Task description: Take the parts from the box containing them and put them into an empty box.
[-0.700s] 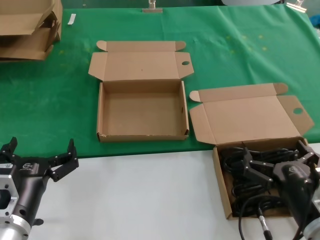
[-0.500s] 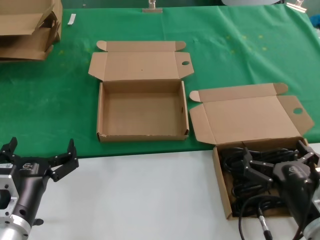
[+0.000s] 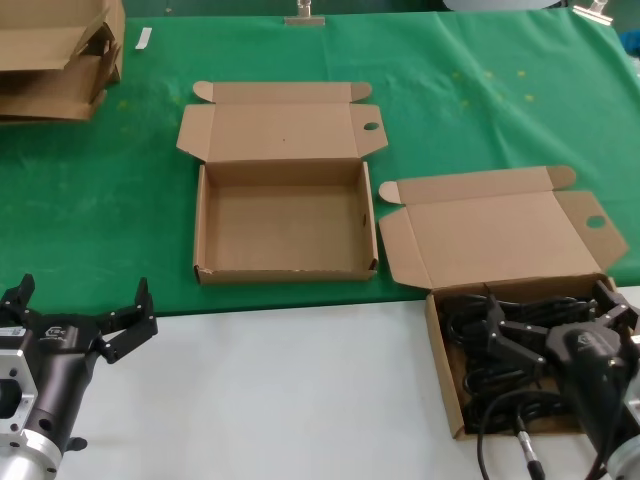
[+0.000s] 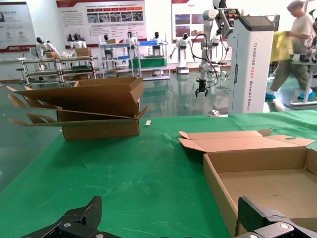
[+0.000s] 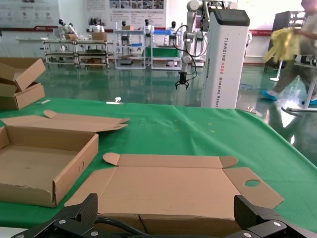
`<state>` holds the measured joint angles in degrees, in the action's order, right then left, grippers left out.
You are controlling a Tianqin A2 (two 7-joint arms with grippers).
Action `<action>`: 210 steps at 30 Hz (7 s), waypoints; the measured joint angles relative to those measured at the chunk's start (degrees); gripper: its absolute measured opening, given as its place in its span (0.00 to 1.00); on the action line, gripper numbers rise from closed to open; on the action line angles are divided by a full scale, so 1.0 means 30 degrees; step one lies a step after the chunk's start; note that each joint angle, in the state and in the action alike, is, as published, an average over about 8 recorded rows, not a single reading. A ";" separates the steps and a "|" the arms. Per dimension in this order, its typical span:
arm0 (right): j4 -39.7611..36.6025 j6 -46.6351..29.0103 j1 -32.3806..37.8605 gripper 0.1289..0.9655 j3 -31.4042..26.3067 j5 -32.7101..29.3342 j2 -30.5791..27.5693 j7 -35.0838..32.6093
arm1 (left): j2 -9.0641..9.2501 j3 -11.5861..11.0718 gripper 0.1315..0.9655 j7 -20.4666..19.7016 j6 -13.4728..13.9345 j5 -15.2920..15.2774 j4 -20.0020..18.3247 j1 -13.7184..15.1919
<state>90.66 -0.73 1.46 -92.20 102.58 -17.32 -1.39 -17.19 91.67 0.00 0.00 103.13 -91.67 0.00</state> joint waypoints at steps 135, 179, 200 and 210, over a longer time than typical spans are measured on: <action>0.1532 -1.3848 1.1735 0.11 -0.5326 -2.3239 0.1999 0.1148 | 0.0000 0.0001 1.00 -0.0008 -0.0001 -0.0008 0.0000 0.0000; -1.0538 -0.5402 1.6055 0.31 -1.1129 -1.8116 0.3464 -0.1564 | 0.0000 0.0001 1.00 -0.0006 0.0000 -0.0006 0.0000 0.0000; -0.3901 -0.6467 1.0755 0.81 -0.4327 -1.6931 0.1349 0.0555 | 0.0000 0.0001 1.00 -0.0006 0.0000 -0.0005 0.0001 0.0000; -0.3303 -0.5517 0.9167 0.91 -0.3695 -1.4510 0.1164 0.0538 | 0.0000 0.0001 1.00 -0.0005 0.0000 -0.0002 0.0000 0.0000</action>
<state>80.75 -17.28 28.96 -103.29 59.05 -13.83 0.22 -17.19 91.68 -0.02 0.00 103.12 -91.67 0.00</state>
